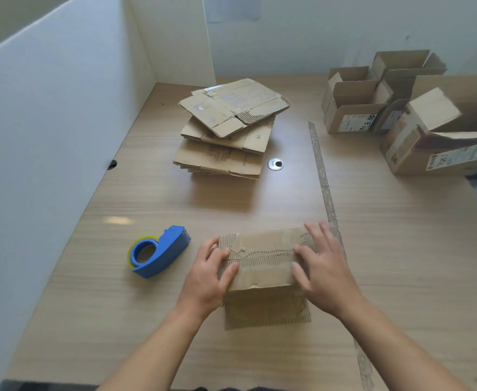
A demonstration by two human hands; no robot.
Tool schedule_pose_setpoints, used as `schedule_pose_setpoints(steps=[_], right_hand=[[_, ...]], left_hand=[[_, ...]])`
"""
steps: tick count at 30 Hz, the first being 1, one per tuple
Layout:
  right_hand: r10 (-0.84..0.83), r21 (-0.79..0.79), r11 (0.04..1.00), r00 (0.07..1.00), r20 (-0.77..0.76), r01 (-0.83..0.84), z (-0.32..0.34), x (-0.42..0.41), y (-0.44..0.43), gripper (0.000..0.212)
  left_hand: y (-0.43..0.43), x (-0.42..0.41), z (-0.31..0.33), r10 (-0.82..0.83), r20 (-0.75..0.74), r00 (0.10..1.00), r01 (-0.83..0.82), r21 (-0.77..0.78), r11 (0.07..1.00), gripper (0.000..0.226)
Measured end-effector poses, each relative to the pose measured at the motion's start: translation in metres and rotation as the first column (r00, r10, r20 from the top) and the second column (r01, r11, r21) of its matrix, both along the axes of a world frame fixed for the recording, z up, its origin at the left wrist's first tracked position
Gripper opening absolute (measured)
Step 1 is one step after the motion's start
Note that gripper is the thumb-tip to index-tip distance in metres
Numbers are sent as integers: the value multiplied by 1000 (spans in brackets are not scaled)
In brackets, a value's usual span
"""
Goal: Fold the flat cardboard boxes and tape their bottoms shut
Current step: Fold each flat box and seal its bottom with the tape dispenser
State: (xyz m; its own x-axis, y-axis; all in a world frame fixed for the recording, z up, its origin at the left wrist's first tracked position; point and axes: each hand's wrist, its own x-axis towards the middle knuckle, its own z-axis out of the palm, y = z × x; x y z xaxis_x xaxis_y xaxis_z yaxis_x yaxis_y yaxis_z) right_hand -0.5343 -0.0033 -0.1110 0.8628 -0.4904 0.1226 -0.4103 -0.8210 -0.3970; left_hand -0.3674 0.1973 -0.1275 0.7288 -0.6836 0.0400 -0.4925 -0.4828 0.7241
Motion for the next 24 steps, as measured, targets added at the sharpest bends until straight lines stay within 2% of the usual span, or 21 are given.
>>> schedule_pose_setpoints(steps=[3,4,12,15,19,22,24], right_hand=[[77,-51,995,993,-89,-82,6,23,18,55],[82,-74,993,989,-125,-91,5,29,25,57],[96,-53,993,988,-122,-103,-3,40,35,36],[72,28,997,991,-113,-69,-3,43,38,36],[27,5,1000,994,-103,-26,-7,41,41,43],[23,-18,1000,995,-99,-25,-9,43,39,42],[14,-32,999,993,-114,-18,-10,45,39,41]], left_hand=[[-1,0,3,9,21,1000,-9,-4,1000,50],[0,1,2,14,29,999,-14,-16,1000,50],[8,8,-11,71,-50,996,-76,-107,991,43],[6,8,-12,62,-53,997,-68,-113,991,42],[5,12,-4,28,-66,997,-35,-101,994,30],[18,34,3,-19,17,1000,19,-12,1000,39],[32,59,4,18,175,984,-37,107,994,50]])
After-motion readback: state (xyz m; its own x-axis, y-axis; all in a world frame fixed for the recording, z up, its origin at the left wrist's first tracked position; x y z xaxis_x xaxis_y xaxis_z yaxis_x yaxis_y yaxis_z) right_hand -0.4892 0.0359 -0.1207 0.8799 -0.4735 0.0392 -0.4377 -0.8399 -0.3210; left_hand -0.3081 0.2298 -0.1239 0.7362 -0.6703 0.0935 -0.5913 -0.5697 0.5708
